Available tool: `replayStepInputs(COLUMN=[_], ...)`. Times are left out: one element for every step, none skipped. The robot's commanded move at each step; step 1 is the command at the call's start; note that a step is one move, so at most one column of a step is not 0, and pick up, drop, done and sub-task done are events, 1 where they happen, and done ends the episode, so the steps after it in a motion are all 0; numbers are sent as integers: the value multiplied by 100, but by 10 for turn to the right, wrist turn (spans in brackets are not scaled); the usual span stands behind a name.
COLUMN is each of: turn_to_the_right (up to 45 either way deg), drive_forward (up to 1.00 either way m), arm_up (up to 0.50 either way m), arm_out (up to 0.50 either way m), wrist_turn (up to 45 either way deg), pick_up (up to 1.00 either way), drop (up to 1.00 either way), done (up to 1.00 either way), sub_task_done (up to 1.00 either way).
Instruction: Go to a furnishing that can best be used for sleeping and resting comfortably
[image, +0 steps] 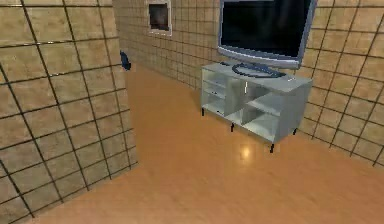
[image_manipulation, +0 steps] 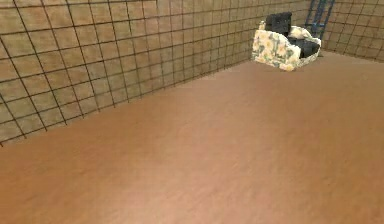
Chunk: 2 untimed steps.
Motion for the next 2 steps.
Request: replayStepInputs(turn_to_the_right=[0,-30], drive_forward=[100,0], arm_up=[0,0], arm_out=[0,0], wrist_turn=[0,0], pick_up=[0,0], drop=[0,0], done=[0,0], sub_task_done=[0,0])
